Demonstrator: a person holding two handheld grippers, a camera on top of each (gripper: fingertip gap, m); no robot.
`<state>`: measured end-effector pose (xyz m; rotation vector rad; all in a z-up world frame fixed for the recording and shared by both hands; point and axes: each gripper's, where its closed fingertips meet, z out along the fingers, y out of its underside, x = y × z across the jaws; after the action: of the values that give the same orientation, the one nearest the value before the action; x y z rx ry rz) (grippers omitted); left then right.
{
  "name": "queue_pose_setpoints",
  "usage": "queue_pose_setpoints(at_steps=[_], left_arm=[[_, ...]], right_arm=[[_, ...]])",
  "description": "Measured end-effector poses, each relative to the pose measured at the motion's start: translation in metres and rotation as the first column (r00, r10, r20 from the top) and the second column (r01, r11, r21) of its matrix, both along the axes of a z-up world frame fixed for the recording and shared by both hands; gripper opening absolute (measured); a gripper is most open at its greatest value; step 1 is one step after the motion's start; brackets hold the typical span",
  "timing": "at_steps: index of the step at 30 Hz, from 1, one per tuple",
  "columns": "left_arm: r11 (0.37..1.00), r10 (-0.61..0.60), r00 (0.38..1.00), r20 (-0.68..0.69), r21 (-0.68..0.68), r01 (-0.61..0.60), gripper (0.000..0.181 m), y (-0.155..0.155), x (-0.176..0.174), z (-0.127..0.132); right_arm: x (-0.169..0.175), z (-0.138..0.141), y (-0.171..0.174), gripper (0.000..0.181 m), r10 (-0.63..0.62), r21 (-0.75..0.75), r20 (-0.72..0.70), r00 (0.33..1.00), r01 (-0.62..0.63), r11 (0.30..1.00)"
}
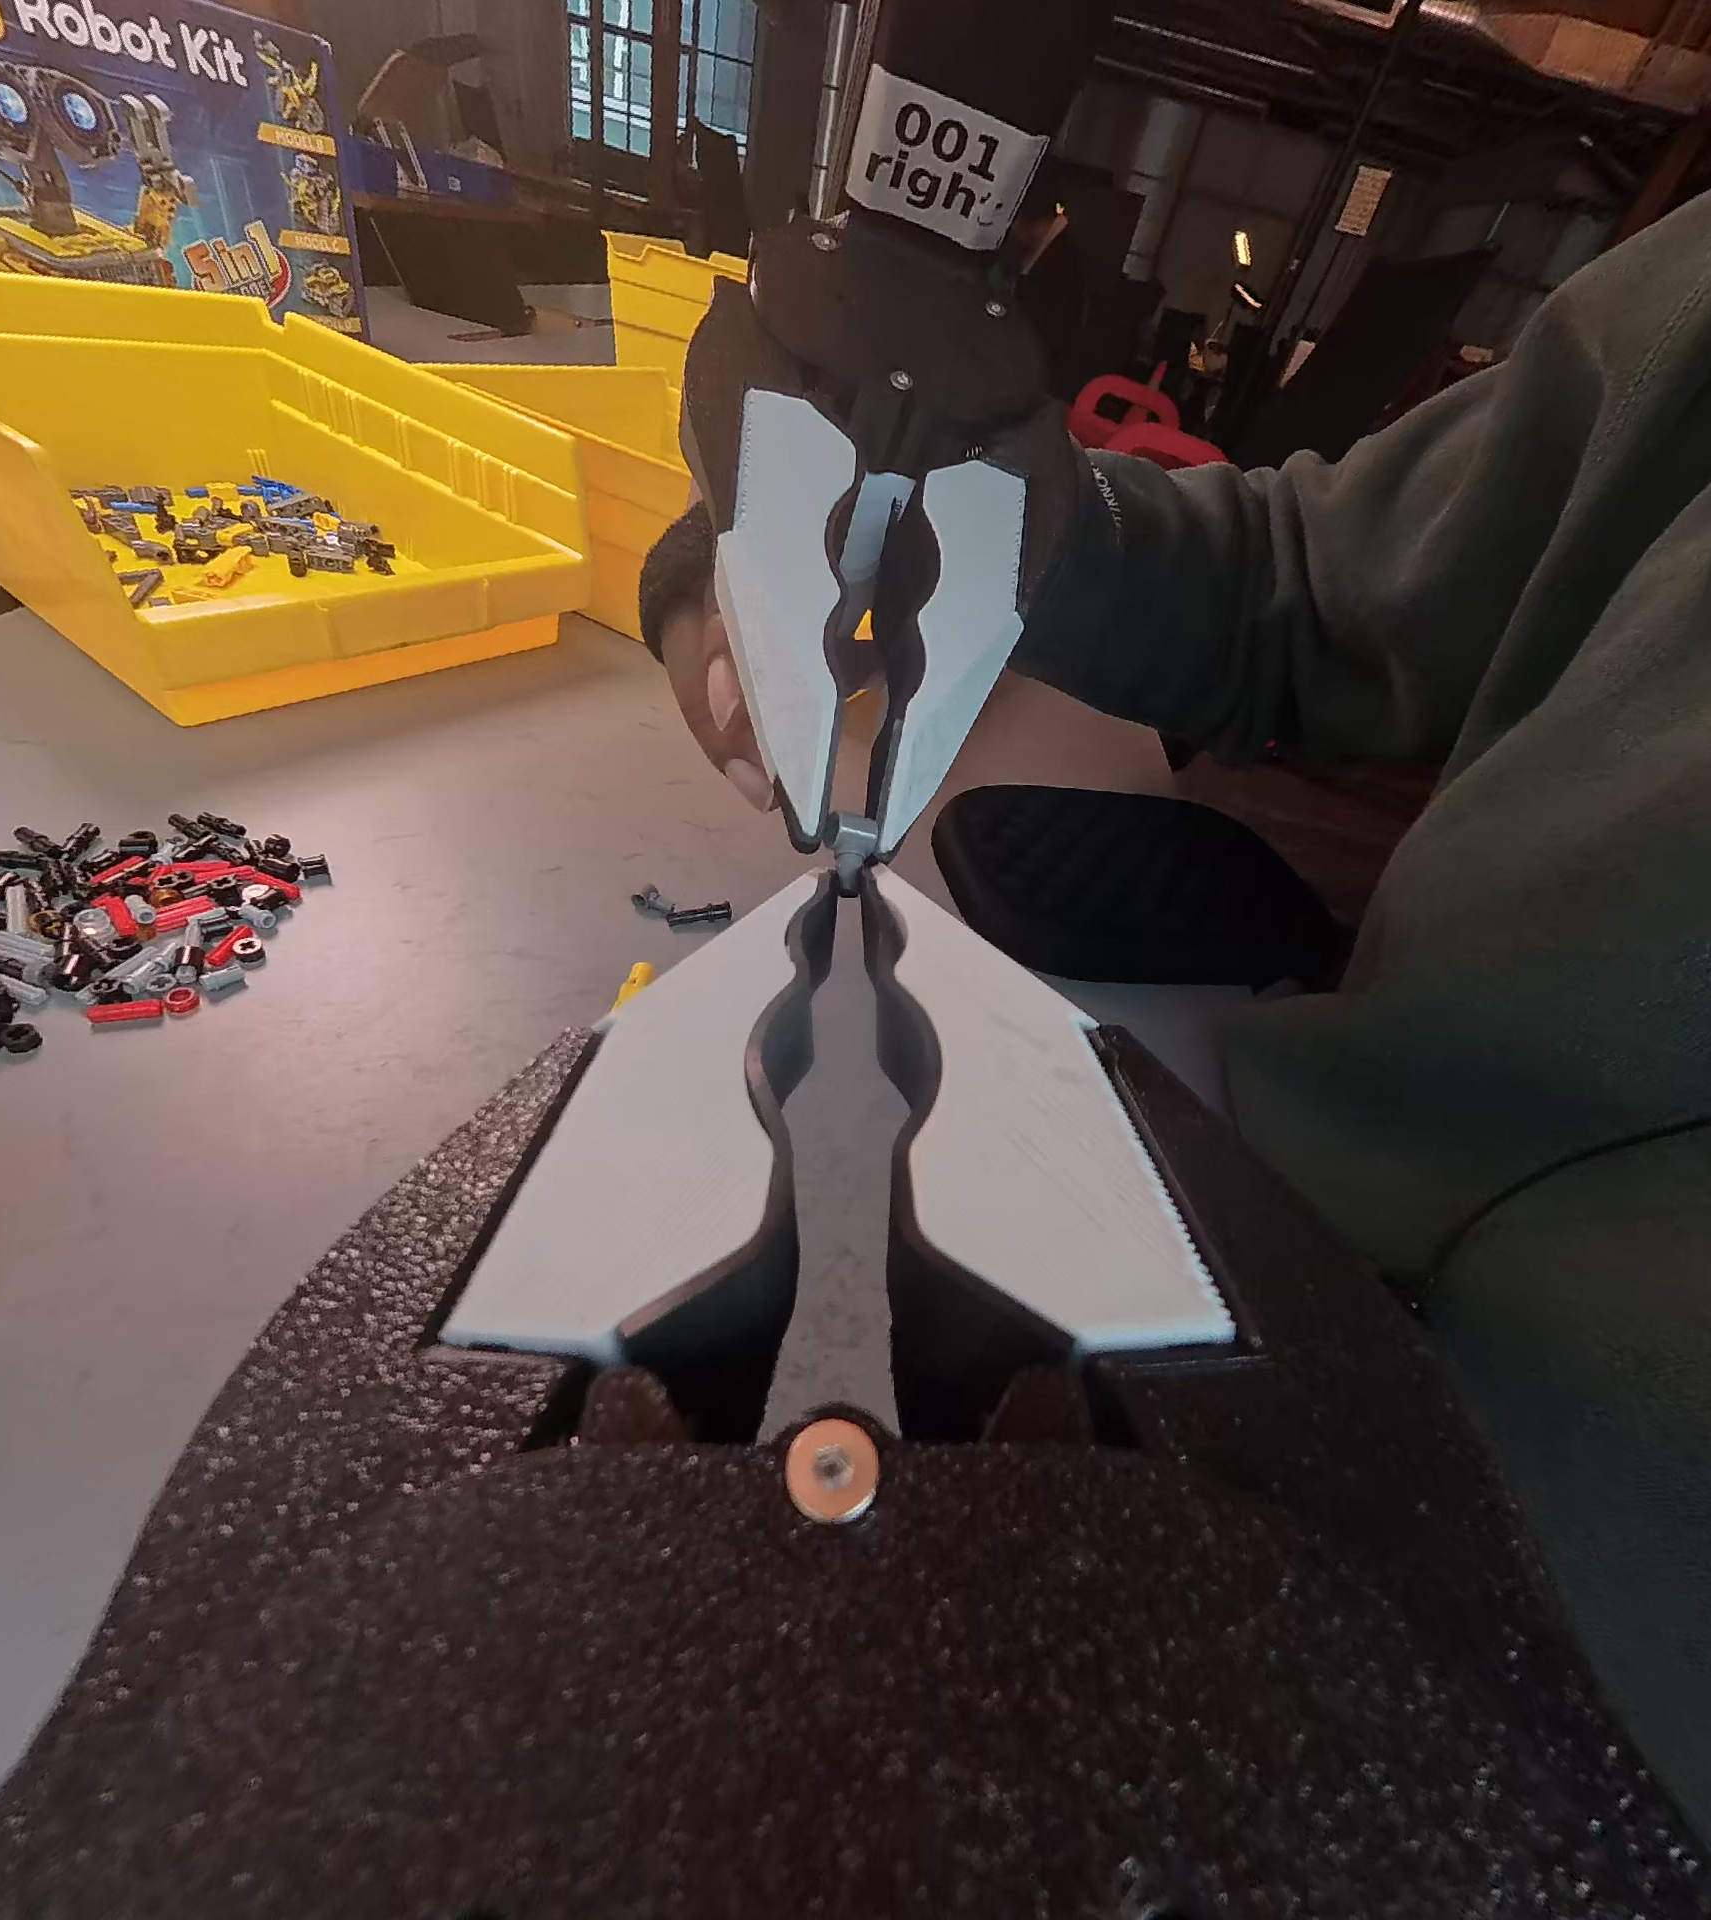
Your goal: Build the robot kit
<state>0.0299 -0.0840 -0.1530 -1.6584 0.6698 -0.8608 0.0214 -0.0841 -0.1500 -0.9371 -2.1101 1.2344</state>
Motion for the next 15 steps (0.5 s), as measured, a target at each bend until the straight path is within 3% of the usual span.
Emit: queue_pose_setpoints(at_steps=[7,15], left_arm=[[0.991,0.099,0.992,-0.077,0.094,-0.092,0.004,0.006,-0.007,0.004],[0.907,0.328,0.9,-0.289,0.362,-0.214,0.004,0.015,-0.02,0.008]], right_arm=[[-0.006,0.004,0.006,0.01,-0.063,-0.048,0.019,0.998,0.064,0.997],[-0.015,0.009,0.012,0.013,-0.186,-0.23,0.072,0.98,0.198,0.953]])
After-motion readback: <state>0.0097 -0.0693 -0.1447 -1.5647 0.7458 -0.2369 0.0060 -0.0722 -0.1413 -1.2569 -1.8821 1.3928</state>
